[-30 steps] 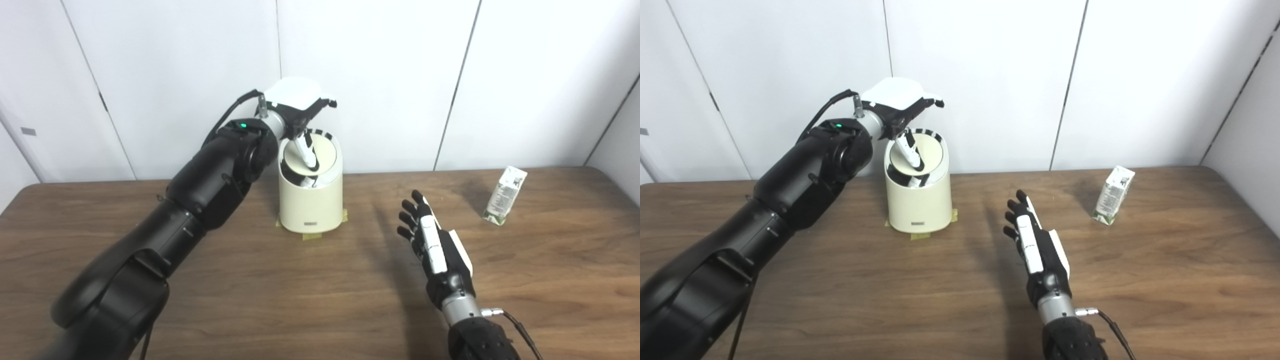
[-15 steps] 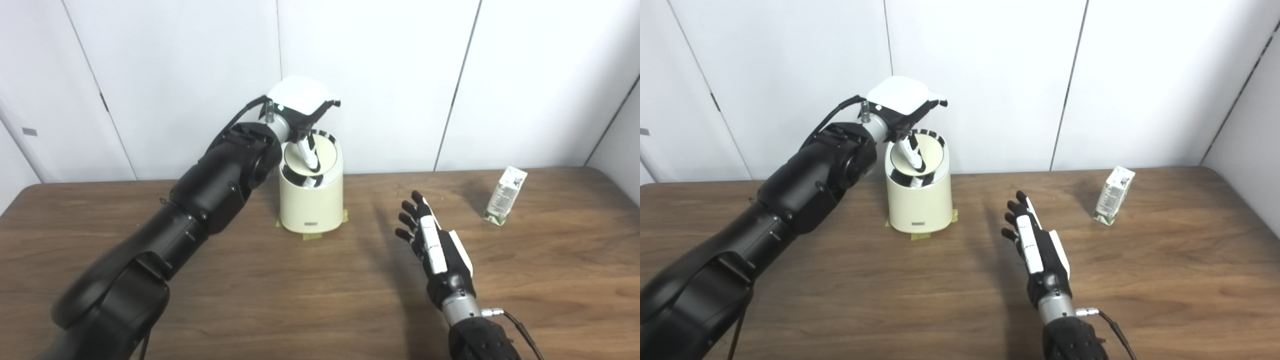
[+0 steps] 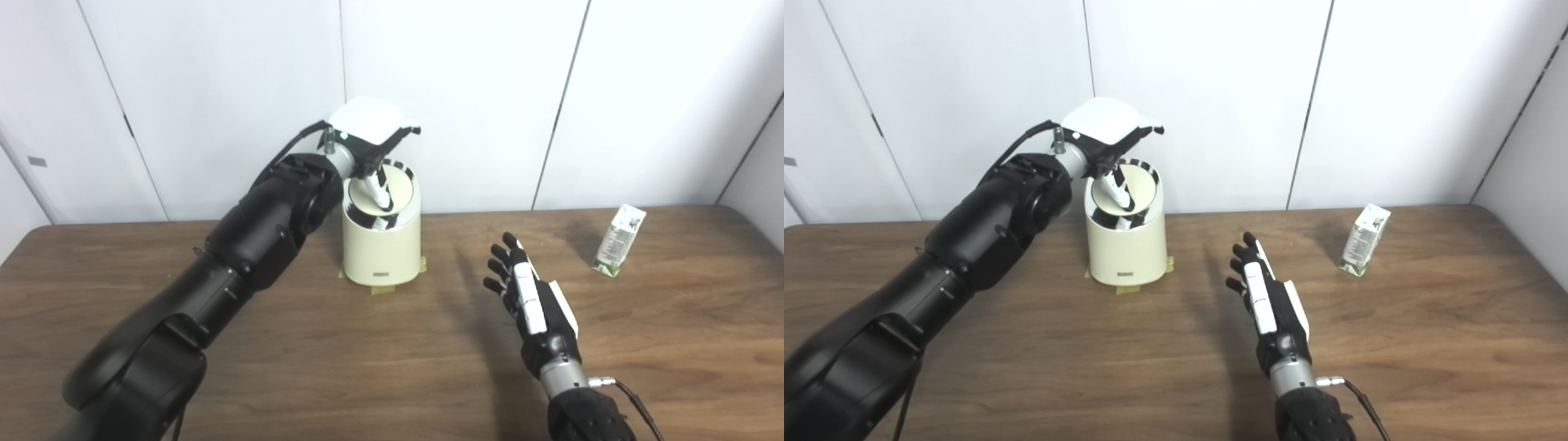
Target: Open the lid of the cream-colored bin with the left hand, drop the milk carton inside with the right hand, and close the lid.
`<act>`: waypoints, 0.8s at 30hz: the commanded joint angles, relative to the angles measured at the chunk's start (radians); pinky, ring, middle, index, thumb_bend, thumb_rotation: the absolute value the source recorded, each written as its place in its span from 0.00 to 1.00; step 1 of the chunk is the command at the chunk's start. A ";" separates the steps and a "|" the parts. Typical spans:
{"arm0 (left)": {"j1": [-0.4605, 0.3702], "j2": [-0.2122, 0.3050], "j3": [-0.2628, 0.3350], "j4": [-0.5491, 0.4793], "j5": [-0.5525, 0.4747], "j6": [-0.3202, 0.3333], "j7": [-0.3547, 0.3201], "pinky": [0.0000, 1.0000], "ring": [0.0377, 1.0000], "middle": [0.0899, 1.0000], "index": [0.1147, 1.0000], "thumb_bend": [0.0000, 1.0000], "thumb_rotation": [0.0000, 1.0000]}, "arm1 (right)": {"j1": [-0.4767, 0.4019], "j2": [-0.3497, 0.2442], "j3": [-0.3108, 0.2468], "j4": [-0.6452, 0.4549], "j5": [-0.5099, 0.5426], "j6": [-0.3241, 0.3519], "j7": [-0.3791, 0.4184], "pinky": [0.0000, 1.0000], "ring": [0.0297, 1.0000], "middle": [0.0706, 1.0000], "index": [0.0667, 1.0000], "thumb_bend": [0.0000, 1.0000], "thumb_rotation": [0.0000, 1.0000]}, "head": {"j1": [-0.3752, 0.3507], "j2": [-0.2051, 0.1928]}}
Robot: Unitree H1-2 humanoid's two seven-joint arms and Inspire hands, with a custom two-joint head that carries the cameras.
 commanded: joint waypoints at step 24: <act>0.278 -0.032 0.581 -0.351 -0.732 0.249 0.029 0.88 0.91 0.90 0.88 0.46 0.81 | -0.038 -0.009 -0.007 -0.056 -0.007 -0.004 0.010 0.87 0.93 0.94 0.96 0.56 1.00 | -0.005 0.007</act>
